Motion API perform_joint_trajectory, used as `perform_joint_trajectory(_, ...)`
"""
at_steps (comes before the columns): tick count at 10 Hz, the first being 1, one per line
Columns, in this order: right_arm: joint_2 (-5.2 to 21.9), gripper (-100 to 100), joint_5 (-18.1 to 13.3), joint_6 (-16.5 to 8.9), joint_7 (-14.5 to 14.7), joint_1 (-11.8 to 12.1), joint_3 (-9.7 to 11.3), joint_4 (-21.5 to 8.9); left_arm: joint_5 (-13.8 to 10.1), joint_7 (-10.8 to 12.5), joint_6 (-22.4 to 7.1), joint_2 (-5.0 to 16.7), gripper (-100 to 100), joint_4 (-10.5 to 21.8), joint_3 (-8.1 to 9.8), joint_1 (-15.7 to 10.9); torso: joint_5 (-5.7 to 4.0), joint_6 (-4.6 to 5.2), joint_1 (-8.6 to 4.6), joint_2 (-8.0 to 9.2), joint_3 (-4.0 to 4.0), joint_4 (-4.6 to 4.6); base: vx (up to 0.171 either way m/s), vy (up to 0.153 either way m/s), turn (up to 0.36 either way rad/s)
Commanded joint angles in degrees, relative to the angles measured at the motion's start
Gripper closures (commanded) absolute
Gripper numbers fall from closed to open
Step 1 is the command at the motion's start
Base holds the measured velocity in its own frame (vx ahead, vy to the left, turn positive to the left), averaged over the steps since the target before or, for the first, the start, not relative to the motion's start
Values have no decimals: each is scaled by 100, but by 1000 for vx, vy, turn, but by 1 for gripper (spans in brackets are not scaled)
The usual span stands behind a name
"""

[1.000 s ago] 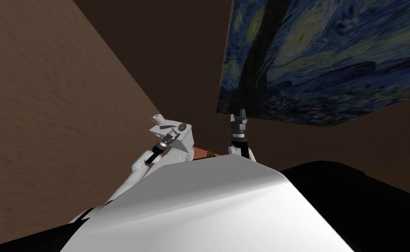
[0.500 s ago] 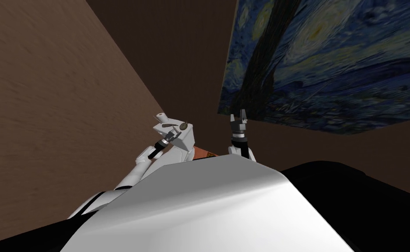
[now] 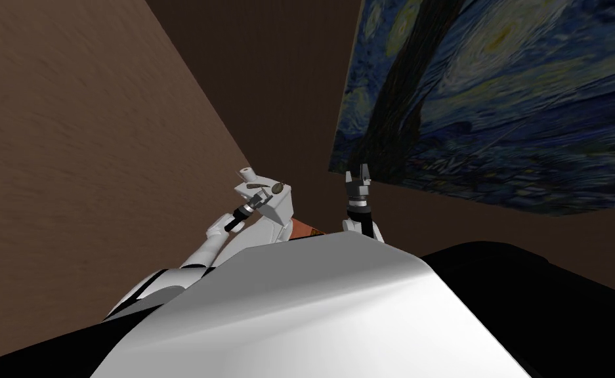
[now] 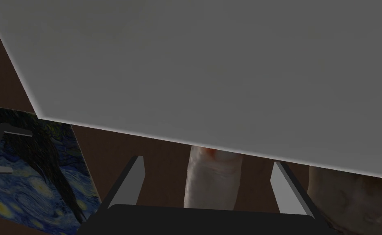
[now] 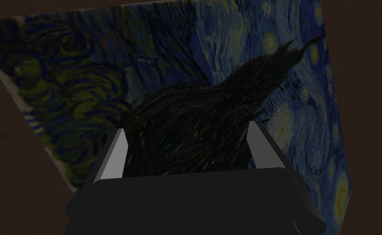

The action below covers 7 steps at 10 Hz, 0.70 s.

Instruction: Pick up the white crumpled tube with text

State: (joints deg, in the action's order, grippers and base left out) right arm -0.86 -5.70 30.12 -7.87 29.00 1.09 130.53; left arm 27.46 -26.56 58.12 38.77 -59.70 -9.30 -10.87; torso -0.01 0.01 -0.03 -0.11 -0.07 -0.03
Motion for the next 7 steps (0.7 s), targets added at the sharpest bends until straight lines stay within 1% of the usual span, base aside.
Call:
perform_joint_trajectory(1,0,0,0,0,0,0,0,0,25,36,286,44,-100,286,-242,-286,0,0,0,0,0,0,-13,-60,250)
perform_joint_trajectory(2,0,0,0,0,0,1,0,0,25,36,389,44,-100,465,-242,-467,-2,-6,-15,4,2,0,-28,-65,210)
perform_joint_trajectory(3,0,0,0,0,0,0,0,0,25,36,389,44,-100,690,-242,-623,-4,-2,-16,9,5,2,-4,-12,25)
perform_joint_trajectory(4,0,0,0,0,0,0,0,0,47,98,689,106,-100,928,-479,-850,-1,0,-3,3,2,1,-26,-37,140)
perform_joint_trajectory(5,0,0,0,0,0,1,0,0,47,98,754,106,-100,1033,-479,-993,-1,-5,-10,9,5,1,-56,-89,317)
perform_joint_trajectory(6,-1,0,0,0,0,0,0,0,47,98,754,106,-100,1204,-479,-1172,-5,-6,-23,18,10,4,-22,-50,143)
perform_joint_trajectory(7,0,0,0,0,0,0,0,0,47,98,754,106,-100,1389,-479,-1197,-4,-1,-16,10,6,3,8,-4,-14)
